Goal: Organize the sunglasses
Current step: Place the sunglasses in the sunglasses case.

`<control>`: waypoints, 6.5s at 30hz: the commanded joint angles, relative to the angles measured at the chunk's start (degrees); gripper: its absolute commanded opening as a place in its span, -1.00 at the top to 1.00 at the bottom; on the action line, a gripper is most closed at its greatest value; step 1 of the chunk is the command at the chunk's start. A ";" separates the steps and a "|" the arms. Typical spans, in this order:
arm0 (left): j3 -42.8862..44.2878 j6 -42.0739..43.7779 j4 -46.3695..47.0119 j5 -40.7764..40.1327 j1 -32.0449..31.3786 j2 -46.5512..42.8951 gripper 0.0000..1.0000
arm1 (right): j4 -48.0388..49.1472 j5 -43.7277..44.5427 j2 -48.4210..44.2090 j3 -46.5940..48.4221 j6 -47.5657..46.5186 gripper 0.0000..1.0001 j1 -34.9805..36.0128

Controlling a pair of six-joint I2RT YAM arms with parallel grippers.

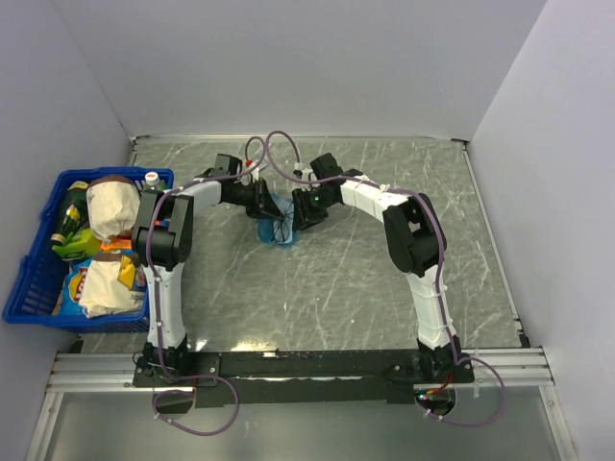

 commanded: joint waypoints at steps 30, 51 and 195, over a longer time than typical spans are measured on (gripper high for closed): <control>-2.13 -6.44 2.73 -4.53 0.10 -4.84 0.92 | -0.63 0.81 1.32 1.65 -1.41 0.24 1.37; -0.81 -7.41 1.76 -4.01 0.81 -4.41 0.83 | -0.98 1.43 1.50 1.74 -1.94 0.24 1.99; -2.92 -8.29 0.28 -13.49 -0.42 -5.20 0.54 | 2.01 -4.90 0.00 -0.46 -0.80 0.18 3.48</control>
